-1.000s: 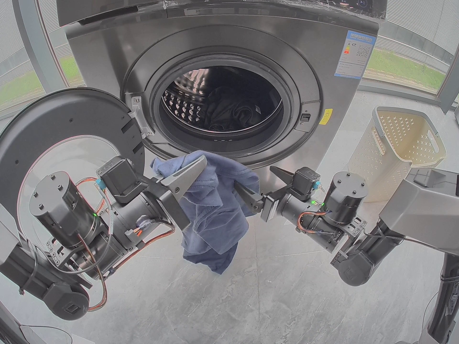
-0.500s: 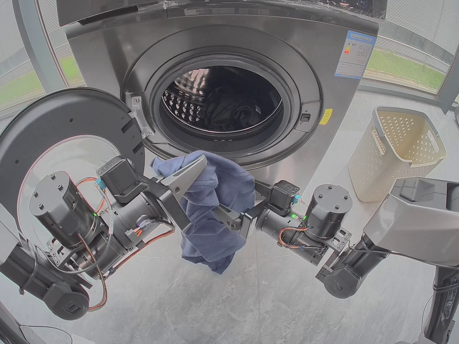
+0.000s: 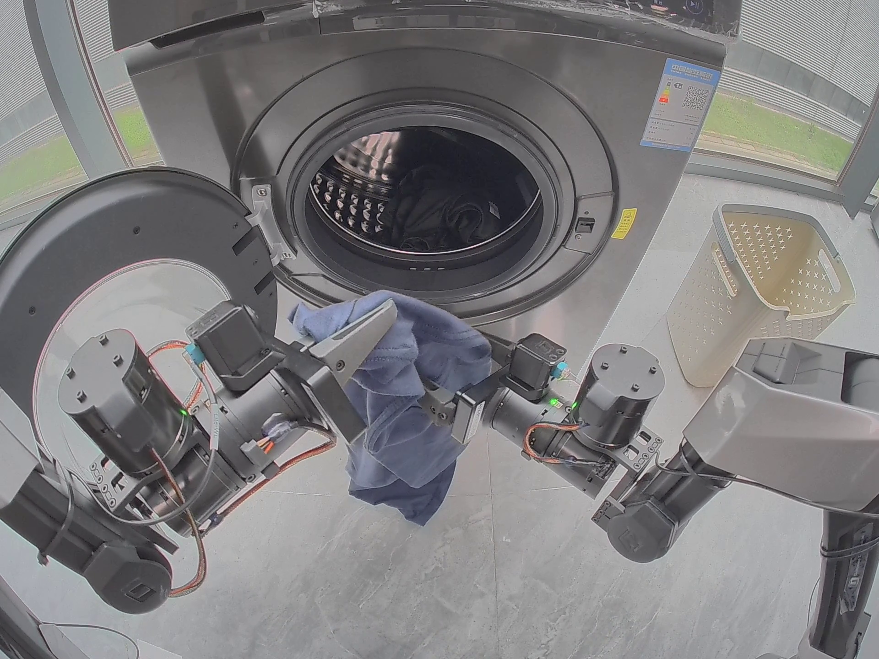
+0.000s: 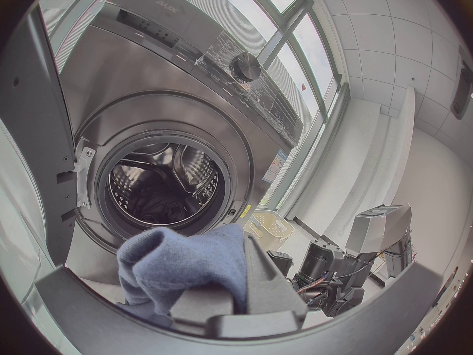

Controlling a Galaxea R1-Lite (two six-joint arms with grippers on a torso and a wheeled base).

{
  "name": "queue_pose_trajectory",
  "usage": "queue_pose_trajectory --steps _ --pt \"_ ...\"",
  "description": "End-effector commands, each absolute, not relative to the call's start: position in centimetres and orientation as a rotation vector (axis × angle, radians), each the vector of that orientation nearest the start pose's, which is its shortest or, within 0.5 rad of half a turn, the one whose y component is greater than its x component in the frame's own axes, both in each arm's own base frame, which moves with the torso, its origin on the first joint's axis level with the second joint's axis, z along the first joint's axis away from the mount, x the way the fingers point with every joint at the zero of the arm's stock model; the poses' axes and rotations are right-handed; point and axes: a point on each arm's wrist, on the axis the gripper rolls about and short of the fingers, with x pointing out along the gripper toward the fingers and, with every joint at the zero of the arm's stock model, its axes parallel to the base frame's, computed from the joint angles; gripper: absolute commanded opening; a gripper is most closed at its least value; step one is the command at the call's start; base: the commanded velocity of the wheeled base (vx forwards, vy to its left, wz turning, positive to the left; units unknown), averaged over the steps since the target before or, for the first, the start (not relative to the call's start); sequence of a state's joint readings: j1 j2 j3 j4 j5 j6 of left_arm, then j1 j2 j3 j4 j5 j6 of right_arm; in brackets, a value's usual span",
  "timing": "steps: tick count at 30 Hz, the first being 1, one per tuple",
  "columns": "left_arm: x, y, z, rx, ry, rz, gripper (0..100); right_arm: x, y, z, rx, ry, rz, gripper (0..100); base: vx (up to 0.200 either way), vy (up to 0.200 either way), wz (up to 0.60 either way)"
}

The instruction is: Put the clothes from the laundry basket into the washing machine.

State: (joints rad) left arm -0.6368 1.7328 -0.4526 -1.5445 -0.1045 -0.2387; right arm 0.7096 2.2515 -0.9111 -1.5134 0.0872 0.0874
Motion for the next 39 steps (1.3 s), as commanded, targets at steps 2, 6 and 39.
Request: queue_pose_trajectory --steps 2,6,39 --pt "21.6 -16.2 17.6 -0.298 -0.170 -0.765 0 30.4 26.8 9.8 0.141 -0.140 0.809 0 0.000 0.000 0.00" --pt "21.6 -16.3 17.5 -0.296 -0.164 -0.765 0 30.4 26.8 10.5 0.151 -0.164 0.807 0 0.000 0.000 0.00" --pt "23.0 -18.3 10.3 -0.248 0.118 -0.816 100 21.6 20.9 18.6 0.210 -0.252 0.800 0 0.000 0.000 0.00"
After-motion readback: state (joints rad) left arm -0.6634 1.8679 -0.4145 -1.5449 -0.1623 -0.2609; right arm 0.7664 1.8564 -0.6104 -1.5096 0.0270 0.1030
